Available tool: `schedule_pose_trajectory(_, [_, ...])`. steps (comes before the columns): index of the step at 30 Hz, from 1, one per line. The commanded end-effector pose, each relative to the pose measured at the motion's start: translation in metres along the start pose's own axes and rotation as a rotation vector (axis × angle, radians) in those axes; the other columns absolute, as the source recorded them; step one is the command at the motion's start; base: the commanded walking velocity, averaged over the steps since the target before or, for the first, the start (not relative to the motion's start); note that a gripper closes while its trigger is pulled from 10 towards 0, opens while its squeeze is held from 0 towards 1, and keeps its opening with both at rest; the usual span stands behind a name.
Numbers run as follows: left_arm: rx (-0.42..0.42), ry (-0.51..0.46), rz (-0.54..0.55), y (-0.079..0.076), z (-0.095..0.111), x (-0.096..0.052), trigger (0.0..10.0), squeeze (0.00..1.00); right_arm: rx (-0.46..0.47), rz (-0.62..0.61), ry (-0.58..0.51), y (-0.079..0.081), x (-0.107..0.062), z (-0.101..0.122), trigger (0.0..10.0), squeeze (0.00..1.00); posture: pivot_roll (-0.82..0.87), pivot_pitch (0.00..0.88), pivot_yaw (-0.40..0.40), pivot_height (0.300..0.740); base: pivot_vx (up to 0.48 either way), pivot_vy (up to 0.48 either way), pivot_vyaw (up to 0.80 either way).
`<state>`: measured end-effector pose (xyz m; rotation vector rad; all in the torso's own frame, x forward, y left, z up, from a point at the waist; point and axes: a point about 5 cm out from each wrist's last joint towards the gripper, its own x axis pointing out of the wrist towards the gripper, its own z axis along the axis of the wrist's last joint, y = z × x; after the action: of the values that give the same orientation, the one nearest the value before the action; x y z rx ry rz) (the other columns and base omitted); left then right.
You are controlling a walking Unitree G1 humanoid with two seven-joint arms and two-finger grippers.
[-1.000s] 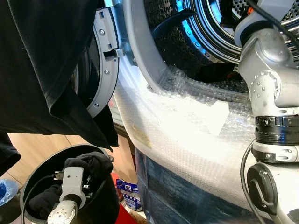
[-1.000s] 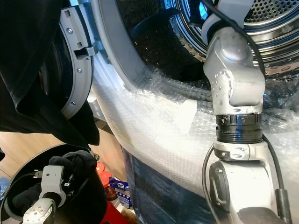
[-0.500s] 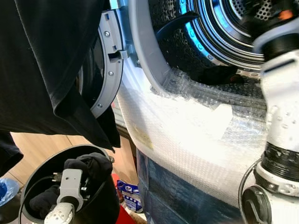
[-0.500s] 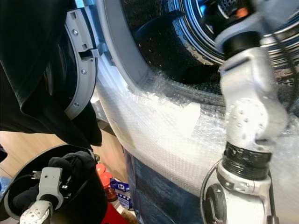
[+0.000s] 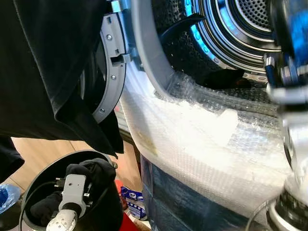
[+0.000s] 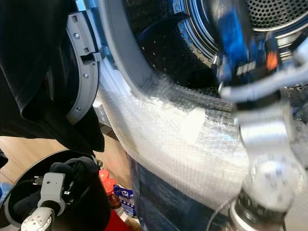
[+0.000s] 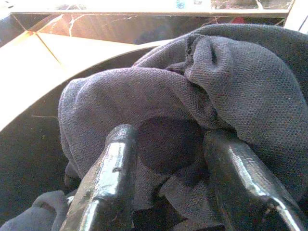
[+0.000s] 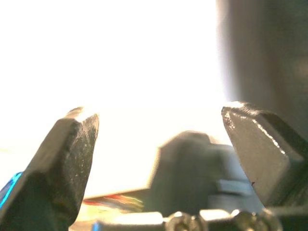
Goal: Clothes washing
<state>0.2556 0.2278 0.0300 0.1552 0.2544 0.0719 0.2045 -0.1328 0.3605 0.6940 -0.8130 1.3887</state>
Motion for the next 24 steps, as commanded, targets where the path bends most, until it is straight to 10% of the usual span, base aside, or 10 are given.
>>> schedule_pose_trajectory(1, [0.010,0.015,0.021,0.005,-0.005,-0.001,10.0,0.00,0.100,0.143,0.001,0.022,0.003,-0.001,10.0,0.00,-0.07,0.000,0.119,0.740,0.000,0.000,0.00])
schedule_pose_trajectory(8, [-0.004,0.002,0.039,0.007,-0.004,-0.001,10.0,0.00,0.238,0.116,0.307,0.033,-0.035,-0.049,10.0,0.00,-0.06,0.000,0.119,0.740,0.000,0.000,0.00])
schedule_pose_trajectory(15, [-0.038,-0.034,0.102,0.016,0.004,0.002,10.0,0.00,0.328,-0.114,0.724,0.022,-0.116,-0.106,10.0,0.00,-0.05,0.000,0.119,0.740,0.000,0.000,0.00])
schedule_pose_trajectory(24, [-0.057,-0.084,0.163,0.028,0.015,0.004,10.0,0.00,0.396,-0.416,0.913,0.018,-0.201,-0.138,10.0,0.00,-0.04,0.000,0.117,0.740,0.000,0.000,0.00])
